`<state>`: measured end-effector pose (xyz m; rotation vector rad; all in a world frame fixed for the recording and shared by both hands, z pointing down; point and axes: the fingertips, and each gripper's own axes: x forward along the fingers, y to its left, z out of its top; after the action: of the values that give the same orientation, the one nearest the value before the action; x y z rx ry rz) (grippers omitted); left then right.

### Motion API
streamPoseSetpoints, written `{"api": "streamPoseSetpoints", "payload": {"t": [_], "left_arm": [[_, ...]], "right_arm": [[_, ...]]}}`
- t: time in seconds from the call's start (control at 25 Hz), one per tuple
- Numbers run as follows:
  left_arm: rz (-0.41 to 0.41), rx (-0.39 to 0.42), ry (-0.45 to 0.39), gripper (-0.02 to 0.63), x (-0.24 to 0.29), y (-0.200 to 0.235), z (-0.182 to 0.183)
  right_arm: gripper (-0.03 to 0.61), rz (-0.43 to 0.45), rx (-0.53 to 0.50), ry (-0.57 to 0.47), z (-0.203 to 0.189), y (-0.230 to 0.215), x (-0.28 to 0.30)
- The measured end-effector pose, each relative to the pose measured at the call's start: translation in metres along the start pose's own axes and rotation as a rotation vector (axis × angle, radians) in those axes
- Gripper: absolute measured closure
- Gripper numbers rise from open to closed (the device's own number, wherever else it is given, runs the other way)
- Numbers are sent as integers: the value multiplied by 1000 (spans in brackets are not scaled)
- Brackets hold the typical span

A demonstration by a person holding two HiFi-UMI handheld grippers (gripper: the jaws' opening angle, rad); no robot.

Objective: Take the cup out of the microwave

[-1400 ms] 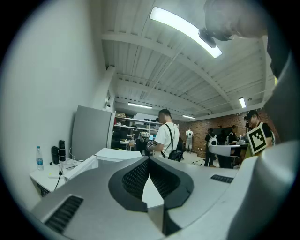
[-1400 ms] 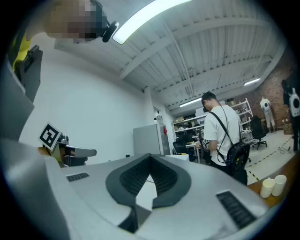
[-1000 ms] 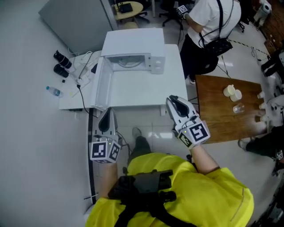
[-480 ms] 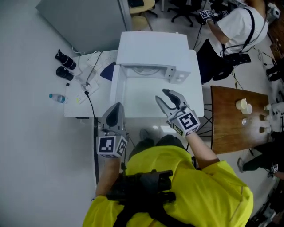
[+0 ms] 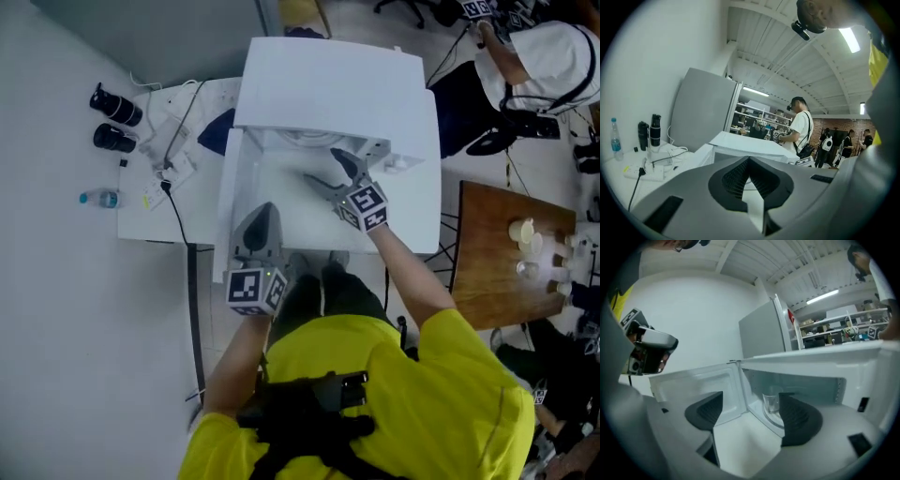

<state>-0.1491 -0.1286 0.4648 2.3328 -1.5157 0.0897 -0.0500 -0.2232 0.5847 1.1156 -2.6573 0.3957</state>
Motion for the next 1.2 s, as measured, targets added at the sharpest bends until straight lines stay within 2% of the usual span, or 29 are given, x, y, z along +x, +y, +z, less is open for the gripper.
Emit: {"api": "streamPoseSetpoints", "payload": {"t": [0.12,0.28,0.32,0.36,0.44,0.6,0.76,0.92,0.96,1.0,1.08,1.16,1.2], "left_arm": [[25,-33,50,614,30,8,-29],[35,-37,63,614,40,12,-48],[38,-28,65,614,41,13,-52],[40,-21,70,614,43,15,-56],[45,-16,78,614,50,21,-62],[64,-28,96,614,63,33,-69],[66,-44,95,614,66,37,-63],[80,-41,103,614,72,46,-61],[85,-43,105,614,73,48,-61],[88,-43,109,614,74,50,-61],[90,-39,115,614,76,52,-62],[88,-42,118,614,79,54,-63],[87,-46,121,614,80,54,-64]], "right_arm": [[187,-22,-21,27,-18,-37,47],[185,-45,-32,66,-46,-68,102],[132,-48,-35,75,-54,-72,113],[133,-55,-44,79,-58,-75,121],[132,-76,-76,80,-56,-79,128],[133,-66,-233,106,-49,-63,136],[133,-81,-196,106,-39,-75,152],[133,-30,-217,150,-39,-75,176],[141,-29,-206,147,-39,-76,180],[175,-33,-197,142,-38,-76,183],[183,-50,-196,138,-37,-77,186],[229,-62,-211,140,-38,-75,188],[230,-61,-215,140,-38,-74,189]]}}
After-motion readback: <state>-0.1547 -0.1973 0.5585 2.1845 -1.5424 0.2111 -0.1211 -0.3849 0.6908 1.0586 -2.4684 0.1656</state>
